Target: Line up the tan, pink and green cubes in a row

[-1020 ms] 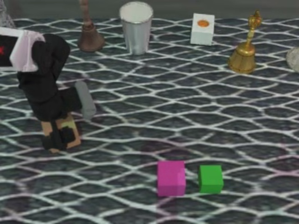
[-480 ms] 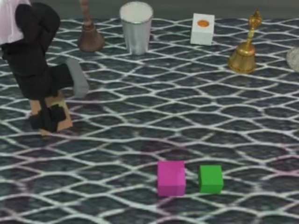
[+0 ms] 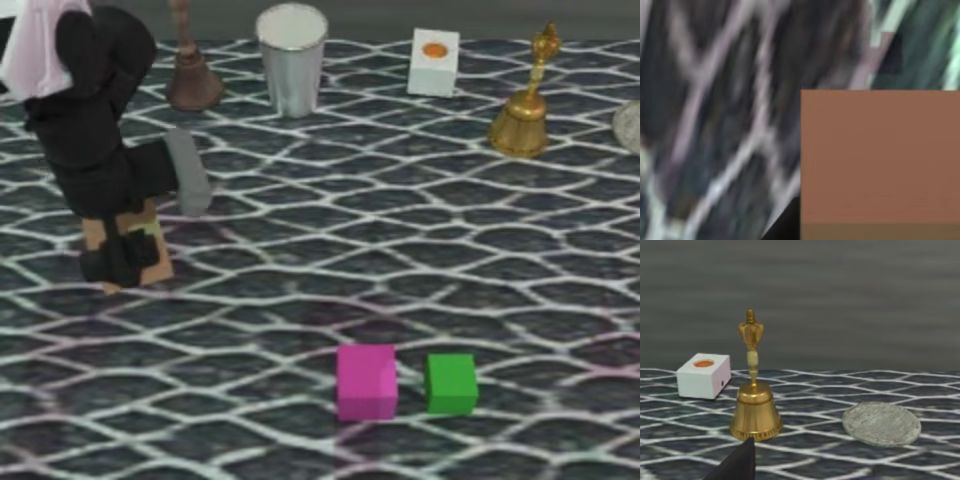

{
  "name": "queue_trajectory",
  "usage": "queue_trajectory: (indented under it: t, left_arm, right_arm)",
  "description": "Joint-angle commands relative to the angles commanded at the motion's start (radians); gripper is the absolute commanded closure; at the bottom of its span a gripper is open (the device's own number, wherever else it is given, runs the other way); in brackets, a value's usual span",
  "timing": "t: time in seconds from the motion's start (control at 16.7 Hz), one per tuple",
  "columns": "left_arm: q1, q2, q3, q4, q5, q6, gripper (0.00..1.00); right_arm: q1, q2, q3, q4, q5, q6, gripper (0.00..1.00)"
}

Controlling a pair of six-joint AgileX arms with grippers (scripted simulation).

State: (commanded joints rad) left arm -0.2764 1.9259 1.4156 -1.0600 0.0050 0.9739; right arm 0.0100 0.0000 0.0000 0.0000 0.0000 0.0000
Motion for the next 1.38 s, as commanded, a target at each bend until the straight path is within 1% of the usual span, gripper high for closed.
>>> queue_trajectory:
  t: [0.12, 0.42, 0.54, 0.66, 0.96, 1.38]
  left_arm:
    - [-0.076, -0.036, -0.032, -0.003, 0.000, -0.014, 1.00]
    - [-0.297, -0.138, -0.123, -0.013, 0.001, -0.049, 1.00]
    - [-0.360, -0.169, -0.149, -0.015, 0.001, -0.059, 1.00]
    - [-0.382, -0.181, -0.159, -0.016, 0.001, -0.063, 1.00]
    - [-0.379, -0.170, -0.168, 0.002, 0.000, -0.061, 1.00]
    - [-0.387, -0.079, -0.306, 0.237, 0.001, -0.069, 1.00]
  right_arm:
    - [0.000, 0.000, 0.000, 0.000, 0.000, 0.000, 0.00]
    - [0.000, 0.000, 0.000, 0.000, 0.000, 0.000, 0.00]
    - [0.000, 0.000, 0.000, 0.000, 0.000, 0.000, 0.00]
    - [0.000, 0.000, 0.000, 0.000, 0.000, 0.000, 0.00]
    - [0.000, 0.000, 0.000, 0.000, 0.000, 0.000, 0.00]
    - [0.000, 0.000, 0.000, 0.000, 0.000, 0.000, 0.00]
